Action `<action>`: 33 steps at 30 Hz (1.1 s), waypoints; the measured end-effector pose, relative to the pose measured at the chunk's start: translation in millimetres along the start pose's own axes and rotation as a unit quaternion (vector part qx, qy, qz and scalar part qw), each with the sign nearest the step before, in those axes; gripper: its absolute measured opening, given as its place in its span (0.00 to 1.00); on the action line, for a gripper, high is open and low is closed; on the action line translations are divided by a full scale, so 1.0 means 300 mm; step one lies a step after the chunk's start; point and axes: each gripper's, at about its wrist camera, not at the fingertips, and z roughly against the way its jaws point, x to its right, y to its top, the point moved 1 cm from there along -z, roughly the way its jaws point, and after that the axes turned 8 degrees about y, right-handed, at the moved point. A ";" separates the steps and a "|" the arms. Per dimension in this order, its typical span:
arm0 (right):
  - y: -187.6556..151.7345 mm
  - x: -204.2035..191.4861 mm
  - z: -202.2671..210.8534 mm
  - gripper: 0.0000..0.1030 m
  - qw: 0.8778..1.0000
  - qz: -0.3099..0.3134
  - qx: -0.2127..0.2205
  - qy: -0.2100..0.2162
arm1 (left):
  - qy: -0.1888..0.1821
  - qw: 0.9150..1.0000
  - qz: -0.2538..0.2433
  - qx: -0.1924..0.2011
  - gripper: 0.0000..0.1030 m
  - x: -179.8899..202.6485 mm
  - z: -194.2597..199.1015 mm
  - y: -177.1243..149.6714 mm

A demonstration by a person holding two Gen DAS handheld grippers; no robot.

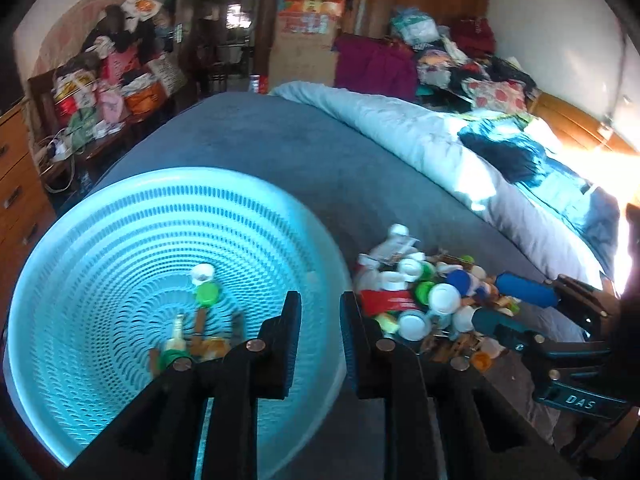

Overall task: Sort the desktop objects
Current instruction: 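Move both open tools back over the heap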

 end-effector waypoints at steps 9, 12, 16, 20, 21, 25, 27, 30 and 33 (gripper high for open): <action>-0.411 0.384 0.199 0.51 0.987 -0.115 -0.077 -0.077 | -0.139 0.985 -0.076 -0.063 0.20 0.428 -0.118 -0.140; -0.464 0.420 0.206 0.51 0.985 -0.130 -0.086 -0.075 | -0.160 0.979 -0.104 -0.077 0.20 0.533 -0.150 -0.197; -0.488 0.445 0.208 0.51 0.984 -0.143 -0.083 -0.066 | -0.182 0.971 -0.140 -0.066 0.20 0.652 -0.146 -0.227; -0.510 0.475 0.206 0.51 0.983 -0.150 -0.082 -0.061 | -0.182 0.968 -0.159 -0.066 0.20 0.729 -0.190 -0.237; -0.516 0.479 0.207 0.51 0.983 -0.152 -0.081 -0.061 | -0.182 0.967 -0.163 -0.066 0.20 0.744 -0.197 -0.238; -0.536 0.502 0.216 0.52 0.982 -0.163 -0.079 -0.062 | -0.175 0.966 -0.178 -0.062 0.21 0.798 -0.235 -0.233; -0.545 0.515 0.220 0.52 0.981 -0.168 -0.078 -0.063 | -0.164 0.968 -0.181 -0.062 0.22 0.813 -0.258 -0.231; -0.554 0.535 0.222 0.53 0.980 -0.175 -0.076 -0.061 | -0.155 0.969 -0.183 -0.066 0.22 0.820 -0.286 -0.231; -0.557 0.550 0.221 0.53 0.980 -0.175 -0.074 -0.060 | -0.148 0.968 -0.192 -0.068 0.22 0.833 -0.304 -0.243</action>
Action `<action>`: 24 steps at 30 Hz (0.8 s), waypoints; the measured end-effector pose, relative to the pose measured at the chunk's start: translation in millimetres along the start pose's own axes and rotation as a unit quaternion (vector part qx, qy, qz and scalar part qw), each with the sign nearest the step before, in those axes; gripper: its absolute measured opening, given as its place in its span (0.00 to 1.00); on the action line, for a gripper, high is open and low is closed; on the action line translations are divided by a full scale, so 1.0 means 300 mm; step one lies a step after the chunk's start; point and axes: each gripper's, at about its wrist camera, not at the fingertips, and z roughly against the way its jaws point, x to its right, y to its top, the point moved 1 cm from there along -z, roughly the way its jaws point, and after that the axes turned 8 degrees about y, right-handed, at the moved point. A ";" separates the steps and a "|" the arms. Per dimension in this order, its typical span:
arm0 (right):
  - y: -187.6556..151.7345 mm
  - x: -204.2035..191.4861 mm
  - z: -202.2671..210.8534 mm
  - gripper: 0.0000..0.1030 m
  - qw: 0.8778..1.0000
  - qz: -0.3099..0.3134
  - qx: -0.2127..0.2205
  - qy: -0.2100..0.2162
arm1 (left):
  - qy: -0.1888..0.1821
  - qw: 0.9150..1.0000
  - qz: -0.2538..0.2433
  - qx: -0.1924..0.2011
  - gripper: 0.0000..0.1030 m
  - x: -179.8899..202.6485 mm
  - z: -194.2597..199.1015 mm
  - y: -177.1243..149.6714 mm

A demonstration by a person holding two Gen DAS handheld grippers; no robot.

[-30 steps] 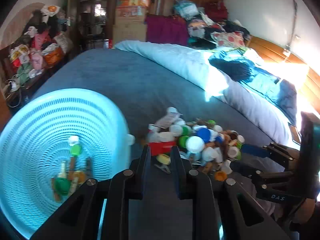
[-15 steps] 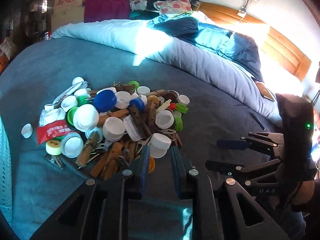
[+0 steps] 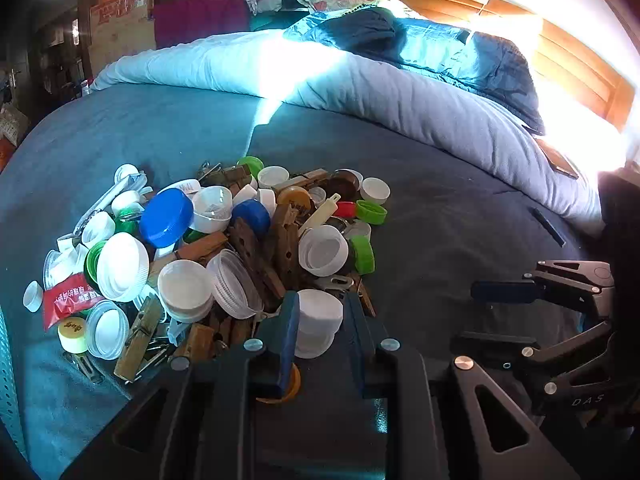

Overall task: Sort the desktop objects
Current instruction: 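Move both open tools back over the heap, then grasp a white cap with each tool from the heap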

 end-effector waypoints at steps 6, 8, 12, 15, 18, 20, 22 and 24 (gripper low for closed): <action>0.022 0.028 -0.012 0.66 1.000 0.007 0.000 0.001 | 0.019 1.000 -0.012 0.006 0.28 0.010 -0.031 -0.005; 0.036 0.036 -0.009 0.74 1.000 0.014 0.008 -0.005 | 0.026 0.999 -0.020 0.008 0.32 0.021 -0.043 -0.005; 0.070 0.063 -0.007 0.75 1.000 0.020 0.019 -0.010 | 0.023 0.999 -0.024 0.004 0.33 0.024 -0.066 -0.003; 0.083 0.079 -0.013 0.73 1.000 0.021 0.022 -0.003 | 0.017 1.000 -0.025 0.002 0.31 0.022 -0.069 -0.002; 0.091 0.094 -0.021 0.69 0.999 0.023 0.022 0.000 | 0.020 0.999 -0.032 0.003 0.31 0.027 -0.054 -0.010; 0.097 0.108 -0.018 0.69 0.999 0.024 0.028 -0.002 | 0.021 0.999 -0.028 0.010 0.31 0.021 -0.023 -0.014; 0.107 0.126 -0.015 0.69 0.999 0.023 0.034 -0.002 | 0.022 0.999 -0.019 0.021 0.31 0.008 0.020 -0.012; 0.124 0.148 -0.015 0.69 0.999 0.024 0.042 -0.004 | 0.022 0.999 -0.005 0.033 0.31 -0.006 0.064 -0.004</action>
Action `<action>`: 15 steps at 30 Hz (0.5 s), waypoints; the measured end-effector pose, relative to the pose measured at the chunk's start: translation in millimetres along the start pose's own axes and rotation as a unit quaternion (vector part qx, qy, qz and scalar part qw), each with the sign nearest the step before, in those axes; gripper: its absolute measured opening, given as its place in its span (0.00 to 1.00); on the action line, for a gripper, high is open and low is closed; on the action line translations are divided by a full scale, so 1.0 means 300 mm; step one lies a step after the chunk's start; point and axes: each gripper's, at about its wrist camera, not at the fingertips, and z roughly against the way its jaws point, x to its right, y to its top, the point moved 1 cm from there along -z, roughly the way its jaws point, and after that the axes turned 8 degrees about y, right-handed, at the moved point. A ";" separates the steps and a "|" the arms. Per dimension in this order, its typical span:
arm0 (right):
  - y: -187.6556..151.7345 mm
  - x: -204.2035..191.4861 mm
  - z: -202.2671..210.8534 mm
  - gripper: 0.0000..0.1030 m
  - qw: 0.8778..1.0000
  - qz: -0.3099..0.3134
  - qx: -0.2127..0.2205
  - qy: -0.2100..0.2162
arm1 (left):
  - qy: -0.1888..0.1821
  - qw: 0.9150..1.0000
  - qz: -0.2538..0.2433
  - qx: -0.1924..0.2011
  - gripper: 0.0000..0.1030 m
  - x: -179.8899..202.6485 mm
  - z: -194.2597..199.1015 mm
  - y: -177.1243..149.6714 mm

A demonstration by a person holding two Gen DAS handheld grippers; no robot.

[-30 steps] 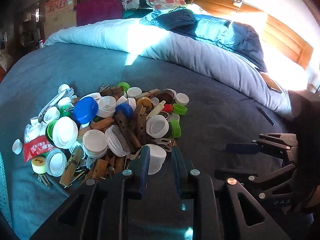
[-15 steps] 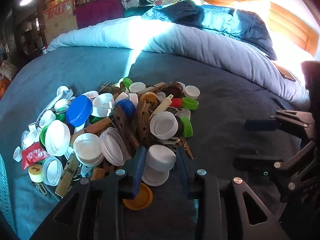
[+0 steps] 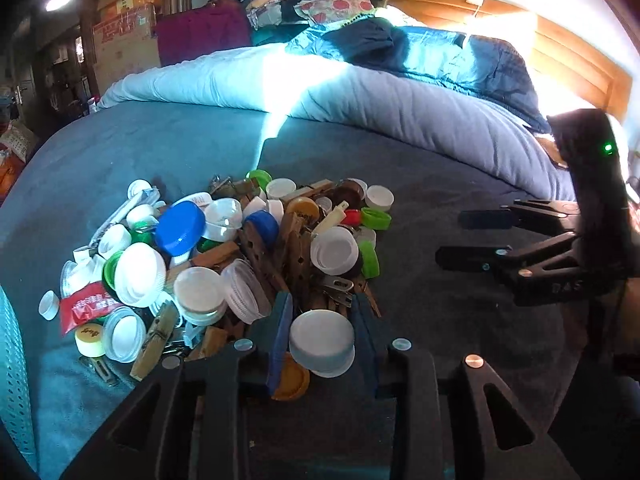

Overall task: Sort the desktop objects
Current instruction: 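Grasp a white cap with each tool from the heap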

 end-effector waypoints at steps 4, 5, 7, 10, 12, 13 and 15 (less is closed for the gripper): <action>0.070 0.054 -0.045 0.69 1.000 0.004 0.011 0.004 | -0.004 1.000 0.018 0.011 0.31 -0.020 0.040 0.022; 0.092 0.063 -0.064 0.69 1.000 0.006 0.011 0.008 | -0.006 1.000 0.019 0.010 0.31 -0.020 0.039 0.026; 0.135 0.086 -0.101 0.59 1.000 0.010 0.012 0.004 | -0.003 1.000 0.020 0.009 0.31 -0.021 0.033 0.031; 0.178 0.111 -0.154 0.53 1.000 0.008 0.001 0.004 | -0.005 1.000 0.022 0.007 0.31 -0.018 0.022 0.034; 0.189 0.113 -0.191 0.51 1.000 0.012 -0.009 0.002 | -0.007 1.000 0.022 0.005 0.31 -0.014 0.013 0.036; 0.190 0.111 -0.206 0.46 1.000 0.014 -0.015 0.000 | -0.008 1.000 0.022 0.004 0.31 -0.012 0.007 0.038; 0.190 0.112 -0.231 0.38 0.999 0.015 -0.028 -0.011 | -0.009 1.000 0.023 0.003 0.31 -0.010 0.000 0.040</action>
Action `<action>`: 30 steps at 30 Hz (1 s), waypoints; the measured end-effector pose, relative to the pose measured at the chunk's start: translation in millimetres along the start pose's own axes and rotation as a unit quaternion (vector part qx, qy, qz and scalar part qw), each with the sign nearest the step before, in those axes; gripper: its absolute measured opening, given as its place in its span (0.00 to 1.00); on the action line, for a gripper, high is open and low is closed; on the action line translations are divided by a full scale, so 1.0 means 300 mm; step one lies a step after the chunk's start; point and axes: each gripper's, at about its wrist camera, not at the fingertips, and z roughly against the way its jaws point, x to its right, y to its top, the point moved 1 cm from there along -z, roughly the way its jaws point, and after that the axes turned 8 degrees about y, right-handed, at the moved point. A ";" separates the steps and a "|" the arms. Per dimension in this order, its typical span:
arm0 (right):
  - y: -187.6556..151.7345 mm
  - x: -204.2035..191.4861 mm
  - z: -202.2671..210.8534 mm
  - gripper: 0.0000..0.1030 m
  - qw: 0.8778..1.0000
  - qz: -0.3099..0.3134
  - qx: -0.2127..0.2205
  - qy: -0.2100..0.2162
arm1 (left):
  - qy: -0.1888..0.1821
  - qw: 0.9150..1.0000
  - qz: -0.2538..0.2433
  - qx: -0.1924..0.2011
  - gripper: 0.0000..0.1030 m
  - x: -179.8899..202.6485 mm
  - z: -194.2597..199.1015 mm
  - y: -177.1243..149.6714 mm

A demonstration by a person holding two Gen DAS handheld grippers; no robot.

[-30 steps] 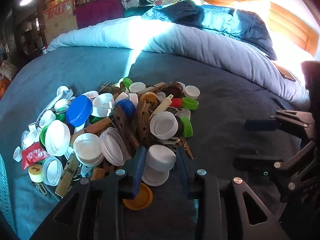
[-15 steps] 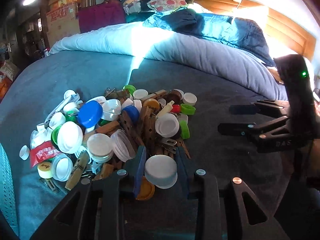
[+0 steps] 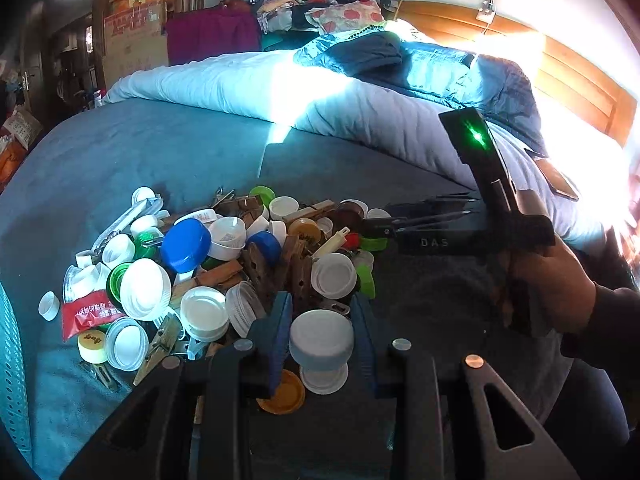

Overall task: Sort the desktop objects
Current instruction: 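Grasp a white cap with each tool from the heap, then carry both white caps over the blue basket and open both tools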

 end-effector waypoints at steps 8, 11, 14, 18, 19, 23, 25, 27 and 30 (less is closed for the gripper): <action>-0.028 0.024 0.025 0.28 1.000 -0.020 -0.003 -0.021 | 0.002 1.000 0.008 -0.002 0.31 -0.010 -0.005 0.002; -0.026 0.016 0.079 0.28 0.999 -0.025 0.020 -0.029 | 0.011 1.000 0.019 0.006 0.31 -0.032 0.017 0.011; 0.011 -0.022 0.142 0.28 0.999 -0.015 0.039 -0.030 | 0.033 0.999 0.032 0.020 0.31 -0.079 0.061 0.033; 0.102 -0.150 0.214 0.28 0.998 0.020 0.065 -0.013 | 0.077 0.994 0.060 0.039 0.31 -0.185 0.139 0.069; 0.126 -0.193 0.225 0.28 0.997 0.031 0.070 -0.007 | 0.088 0.993 0.069 0.043 0.31 -0.216 0.163 0.075; 0.217 -0.395 0.239 0.28 0.993 0.073 0.084 0.026 | 0.139 0.983 0.105 0.058 0.31 -0.348 0.266 0.080; 0.261 -0.512 0.230 0.28 0.991 0.093 0.086 0.045 | 0.161 0.977 0.124 0.065 0.31 -0.419 0.319 0.074; 0.297 -0.635 0.217 0.28 0.987 0.114 0.087 0.065 | 0.184 0.970 0.140 0.070 0.31 -0.496 0.372 0.060; 0.337 -0.818 0.187 0.28 0.982 0.145 0.083 0.093 | 0.217 0.959 0.168 0.067 0.31 -0.612 0.439 0.028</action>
